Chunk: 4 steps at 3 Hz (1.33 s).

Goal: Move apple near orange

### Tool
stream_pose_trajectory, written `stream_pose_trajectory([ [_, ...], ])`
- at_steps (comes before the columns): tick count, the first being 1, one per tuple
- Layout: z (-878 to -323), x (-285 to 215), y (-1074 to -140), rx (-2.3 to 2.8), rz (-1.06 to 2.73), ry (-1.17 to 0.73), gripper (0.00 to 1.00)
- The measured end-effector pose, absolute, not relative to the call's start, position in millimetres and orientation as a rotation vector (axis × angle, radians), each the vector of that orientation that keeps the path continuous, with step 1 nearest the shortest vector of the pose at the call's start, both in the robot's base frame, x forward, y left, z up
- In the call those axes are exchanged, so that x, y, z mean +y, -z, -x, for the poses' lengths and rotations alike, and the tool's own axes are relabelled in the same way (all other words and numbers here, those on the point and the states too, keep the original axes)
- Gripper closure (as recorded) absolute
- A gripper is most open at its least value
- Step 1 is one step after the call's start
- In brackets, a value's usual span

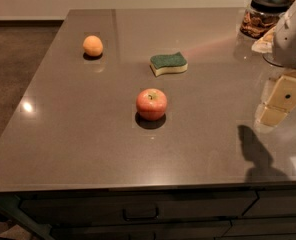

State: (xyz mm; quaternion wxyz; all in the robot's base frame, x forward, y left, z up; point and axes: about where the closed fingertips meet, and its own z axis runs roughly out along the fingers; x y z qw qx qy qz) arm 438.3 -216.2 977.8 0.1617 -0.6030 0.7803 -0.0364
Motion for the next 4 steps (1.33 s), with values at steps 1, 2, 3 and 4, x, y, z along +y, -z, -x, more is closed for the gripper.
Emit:
stream_pose_trajectory([
  [1,-440,-212,-976,2.221,1.722,0.088,0.0],
  [2,-447,-183,-965,2.181,1.726,-0.026,0.0],
  [3,-454,-154,-955,2.128,1.715,-0.121,0.0],
  [4,-471,-127,-936,2.079,1.697,-0.158,0.0],
])
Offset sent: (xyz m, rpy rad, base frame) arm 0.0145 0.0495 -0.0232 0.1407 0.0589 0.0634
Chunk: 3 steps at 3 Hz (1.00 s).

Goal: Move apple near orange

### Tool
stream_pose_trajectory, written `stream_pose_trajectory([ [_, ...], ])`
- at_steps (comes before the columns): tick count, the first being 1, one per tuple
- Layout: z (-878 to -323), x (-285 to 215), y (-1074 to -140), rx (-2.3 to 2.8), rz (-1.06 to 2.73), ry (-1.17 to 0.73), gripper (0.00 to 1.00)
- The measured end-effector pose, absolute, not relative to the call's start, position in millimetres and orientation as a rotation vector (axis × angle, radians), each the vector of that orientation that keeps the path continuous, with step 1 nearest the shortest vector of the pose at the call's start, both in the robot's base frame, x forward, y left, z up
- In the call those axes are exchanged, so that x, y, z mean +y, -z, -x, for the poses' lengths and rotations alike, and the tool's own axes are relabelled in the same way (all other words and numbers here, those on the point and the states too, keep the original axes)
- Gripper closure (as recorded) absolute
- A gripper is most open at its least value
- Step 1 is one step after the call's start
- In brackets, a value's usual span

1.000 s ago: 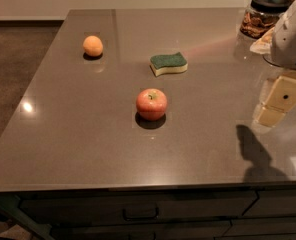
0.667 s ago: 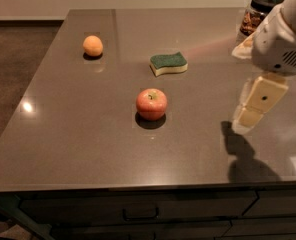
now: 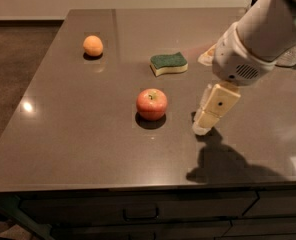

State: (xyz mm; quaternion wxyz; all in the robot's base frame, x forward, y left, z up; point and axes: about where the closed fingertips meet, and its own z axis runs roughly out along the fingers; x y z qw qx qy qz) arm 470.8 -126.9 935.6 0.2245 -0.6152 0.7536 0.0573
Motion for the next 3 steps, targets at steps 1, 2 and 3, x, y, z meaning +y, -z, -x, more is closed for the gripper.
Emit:
stream_pose_trajectory([
  [1,-491,-105,-913,2.047,1.686,-0.172,0.0],
  [2,-506,-86,-891,2.043,1.685,-0.201,0.0],
  [3,-512,-66,-873,2.055,1.693,-0.246,0.0],
])
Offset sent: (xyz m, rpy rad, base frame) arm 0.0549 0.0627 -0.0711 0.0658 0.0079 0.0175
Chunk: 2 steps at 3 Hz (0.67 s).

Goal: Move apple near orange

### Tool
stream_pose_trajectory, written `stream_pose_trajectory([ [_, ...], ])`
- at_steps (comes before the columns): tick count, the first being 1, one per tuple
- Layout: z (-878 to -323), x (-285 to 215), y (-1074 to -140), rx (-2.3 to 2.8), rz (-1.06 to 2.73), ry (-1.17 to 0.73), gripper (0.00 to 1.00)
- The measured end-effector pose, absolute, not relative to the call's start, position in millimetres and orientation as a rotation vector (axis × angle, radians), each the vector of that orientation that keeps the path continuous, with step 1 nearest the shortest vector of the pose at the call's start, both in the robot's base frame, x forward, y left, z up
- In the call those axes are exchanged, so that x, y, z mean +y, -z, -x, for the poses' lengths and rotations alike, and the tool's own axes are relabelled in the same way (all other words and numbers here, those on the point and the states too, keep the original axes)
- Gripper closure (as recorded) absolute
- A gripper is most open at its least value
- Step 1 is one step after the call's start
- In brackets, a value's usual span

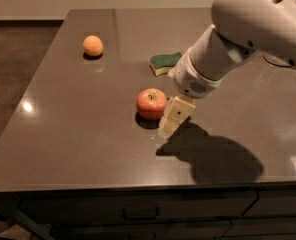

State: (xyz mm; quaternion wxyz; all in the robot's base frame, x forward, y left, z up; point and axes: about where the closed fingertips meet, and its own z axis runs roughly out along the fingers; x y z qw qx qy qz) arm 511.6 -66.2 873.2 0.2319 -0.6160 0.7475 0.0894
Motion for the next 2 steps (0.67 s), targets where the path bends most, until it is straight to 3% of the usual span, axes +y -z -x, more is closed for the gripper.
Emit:
stream_pose_trajectory([
  [1,-516,-47,-866,2.052,1.704,-0.287,0.0],
  [2,-520,-31,-864,2.048,1.712,-0.319,0.14],
])
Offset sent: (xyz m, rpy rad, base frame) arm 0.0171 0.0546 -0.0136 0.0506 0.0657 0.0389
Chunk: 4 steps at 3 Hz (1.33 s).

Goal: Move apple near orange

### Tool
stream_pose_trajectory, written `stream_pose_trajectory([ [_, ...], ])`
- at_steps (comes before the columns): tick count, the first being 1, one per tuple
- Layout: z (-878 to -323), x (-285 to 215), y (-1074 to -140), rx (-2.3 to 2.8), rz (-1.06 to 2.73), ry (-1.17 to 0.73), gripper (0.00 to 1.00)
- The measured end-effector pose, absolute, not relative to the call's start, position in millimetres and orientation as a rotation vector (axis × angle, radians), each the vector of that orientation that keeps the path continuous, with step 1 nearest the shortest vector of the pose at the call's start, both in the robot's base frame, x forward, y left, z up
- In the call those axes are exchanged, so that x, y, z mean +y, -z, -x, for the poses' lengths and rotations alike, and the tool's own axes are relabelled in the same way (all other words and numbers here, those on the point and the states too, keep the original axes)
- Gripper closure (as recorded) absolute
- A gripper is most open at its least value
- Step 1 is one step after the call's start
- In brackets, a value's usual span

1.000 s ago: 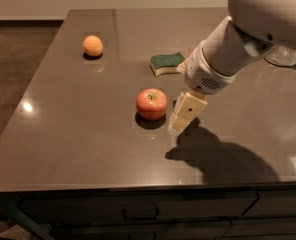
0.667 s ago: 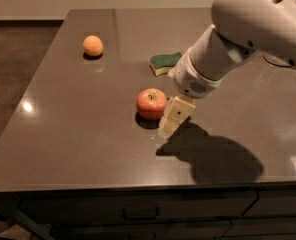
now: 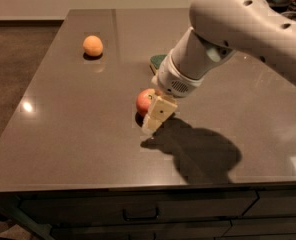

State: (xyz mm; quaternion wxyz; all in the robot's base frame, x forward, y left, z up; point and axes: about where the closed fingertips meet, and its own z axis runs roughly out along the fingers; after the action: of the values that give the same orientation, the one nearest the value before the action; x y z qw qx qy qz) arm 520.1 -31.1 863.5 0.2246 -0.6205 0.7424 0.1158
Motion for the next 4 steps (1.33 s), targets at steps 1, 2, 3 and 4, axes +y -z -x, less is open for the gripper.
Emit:
stream_pose_trajectory([
  [1,-524,-23,-863,2.045,1.72,-0.348,0.38],
  [2,-531,-16,-869,2.034,1.725,-0.37,0.61],
  [3,-545,2,-885,2.012,1.727,-0.368,0.85],
  [4,-567,23,-898,2.012,1.695,-0.344,1.0],
])
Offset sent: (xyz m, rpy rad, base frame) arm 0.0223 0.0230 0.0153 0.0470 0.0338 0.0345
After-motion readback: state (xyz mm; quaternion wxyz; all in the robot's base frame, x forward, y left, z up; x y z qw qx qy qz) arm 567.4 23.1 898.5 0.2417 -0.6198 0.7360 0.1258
